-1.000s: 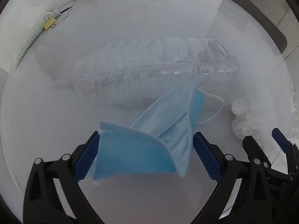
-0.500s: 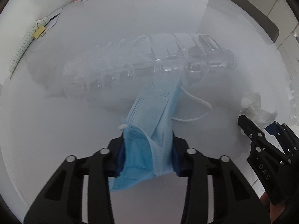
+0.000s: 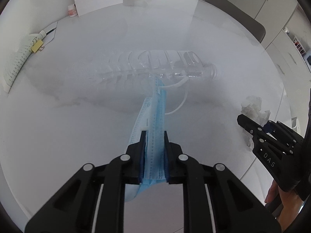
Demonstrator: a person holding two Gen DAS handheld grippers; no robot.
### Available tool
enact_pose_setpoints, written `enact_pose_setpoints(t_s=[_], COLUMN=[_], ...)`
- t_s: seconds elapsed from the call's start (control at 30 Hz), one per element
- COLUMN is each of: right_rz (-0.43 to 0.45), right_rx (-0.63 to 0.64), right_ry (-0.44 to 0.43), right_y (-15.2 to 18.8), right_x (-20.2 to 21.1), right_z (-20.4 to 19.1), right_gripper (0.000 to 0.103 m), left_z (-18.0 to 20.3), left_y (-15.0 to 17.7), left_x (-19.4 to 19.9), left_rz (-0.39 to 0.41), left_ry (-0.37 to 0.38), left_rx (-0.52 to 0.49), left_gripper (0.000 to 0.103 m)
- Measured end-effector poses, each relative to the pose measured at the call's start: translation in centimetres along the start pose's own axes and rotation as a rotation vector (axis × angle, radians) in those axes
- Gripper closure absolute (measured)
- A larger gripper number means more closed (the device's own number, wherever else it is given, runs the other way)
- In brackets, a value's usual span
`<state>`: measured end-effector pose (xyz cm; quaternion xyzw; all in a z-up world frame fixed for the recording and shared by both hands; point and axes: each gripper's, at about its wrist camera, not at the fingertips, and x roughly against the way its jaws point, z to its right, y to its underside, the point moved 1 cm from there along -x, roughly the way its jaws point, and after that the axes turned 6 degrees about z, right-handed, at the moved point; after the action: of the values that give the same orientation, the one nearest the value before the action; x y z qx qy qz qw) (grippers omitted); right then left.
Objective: Collect trash
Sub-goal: 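Grasp the blue face mask with the left gripper while the right gripper grasps the white tissue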
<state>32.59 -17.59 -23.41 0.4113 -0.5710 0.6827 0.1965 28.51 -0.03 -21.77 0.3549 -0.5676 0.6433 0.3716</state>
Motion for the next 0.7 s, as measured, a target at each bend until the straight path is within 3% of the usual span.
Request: enact_pose_setpoints(t_s=[0.23,0.7], right_rz=[0.034,0.049], right_rx=[-0.022,-0.222], right_ry=[0.018,0.131], right_y=[3.2,15.1], right_x=[5.0,14.4], right_z=[-1.3,-2.5], right_gripper=[0.078,0.077], left_z=[0.9,5.1], left_y=[2.7,10.7], left_x=[4.2,9.8], left_rz=[0.024,0.007], left_ry=[0.035,0.175], left_rx=[-0.084,-0.335], left_gripper=[0.088,0.088])
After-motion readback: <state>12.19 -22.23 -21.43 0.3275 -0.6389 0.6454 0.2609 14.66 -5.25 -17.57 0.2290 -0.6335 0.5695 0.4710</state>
